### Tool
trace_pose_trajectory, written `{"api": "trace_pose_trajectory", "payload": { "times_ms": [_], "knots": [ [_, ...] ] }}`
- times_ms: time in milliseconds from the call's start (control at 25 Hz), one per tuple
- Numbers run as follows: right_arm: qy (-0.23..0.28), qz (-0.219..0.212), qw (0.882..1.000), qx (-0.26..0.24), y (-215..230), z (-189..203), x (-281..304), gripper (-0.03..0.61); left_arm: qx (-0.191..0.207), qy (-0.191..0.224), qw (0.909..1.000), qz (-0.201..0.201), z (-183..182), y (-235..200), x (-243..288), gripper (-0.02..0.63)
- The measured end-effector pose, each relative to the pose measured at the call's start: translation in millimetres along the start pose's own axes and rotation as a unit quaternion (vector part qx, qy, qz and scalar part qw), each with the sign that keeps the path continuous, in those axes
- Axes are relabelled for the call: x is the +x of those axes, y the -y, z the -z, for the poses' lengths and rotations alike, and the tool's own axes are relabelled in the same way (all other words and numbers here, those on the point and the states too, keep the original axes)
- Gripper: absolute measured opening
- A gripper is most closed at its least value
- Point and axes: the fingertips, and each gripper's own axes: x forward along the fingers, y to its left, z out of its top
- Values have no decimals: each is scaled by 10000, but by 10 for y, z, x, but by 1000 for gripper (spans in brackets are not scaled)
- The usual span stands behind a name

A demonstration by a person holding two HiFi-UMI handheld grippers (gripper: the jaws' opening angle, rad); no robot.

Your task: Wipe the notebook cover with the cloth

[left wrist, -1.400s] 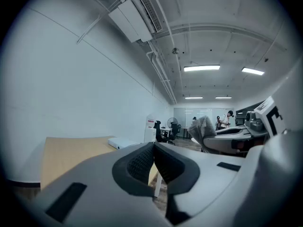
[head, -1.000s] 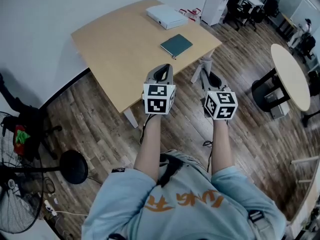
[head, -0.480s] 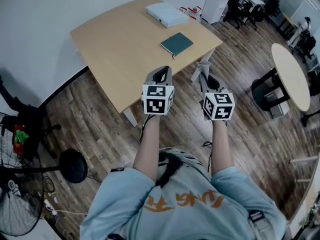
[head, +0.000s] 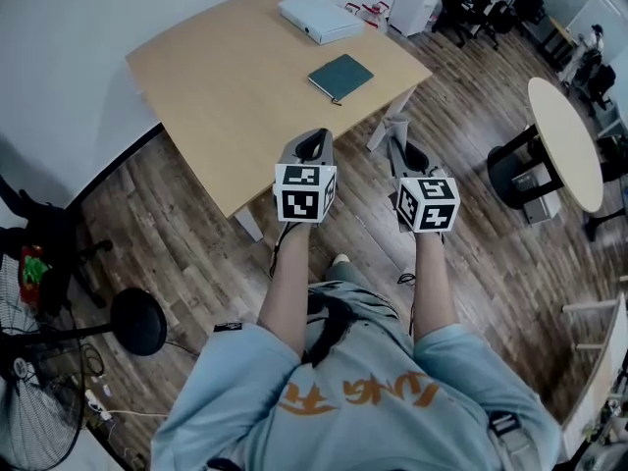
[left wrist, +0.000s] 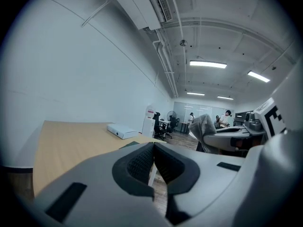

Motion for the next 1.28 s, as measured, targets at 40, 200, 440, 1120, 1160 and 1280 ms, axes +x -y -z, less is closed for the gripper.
{"api": "trace_pose_trajectory", "payload": {
  "times_ms": [40,200,440,1120,1160,1280],
  "knots": [
    [-28,17,10000,27,21,26,4,30,-13,-26,10000,10,23,7,14,17],
    [-156,-22,9998,101,64,160,102,29,-94,-114,9999,15,135,-1,94,17],
    [-268,-142,9994,183,135,308,420,29,-249,-239,9993,-105,247,-199,382,17],
    [-624,-285,9955,655,916,574,1426,31,-487,-824,9951,-232,514,-351,1549,17],
    [-651,-256,9956,630,973,594,1494,29,-474,-892,9946,-216,549,-347,1621,17],
    [-644,-329,9955,609,1024,606,1709,29,-428,-1061,9929,-333,583,-464,1763,17]
  ]
}}
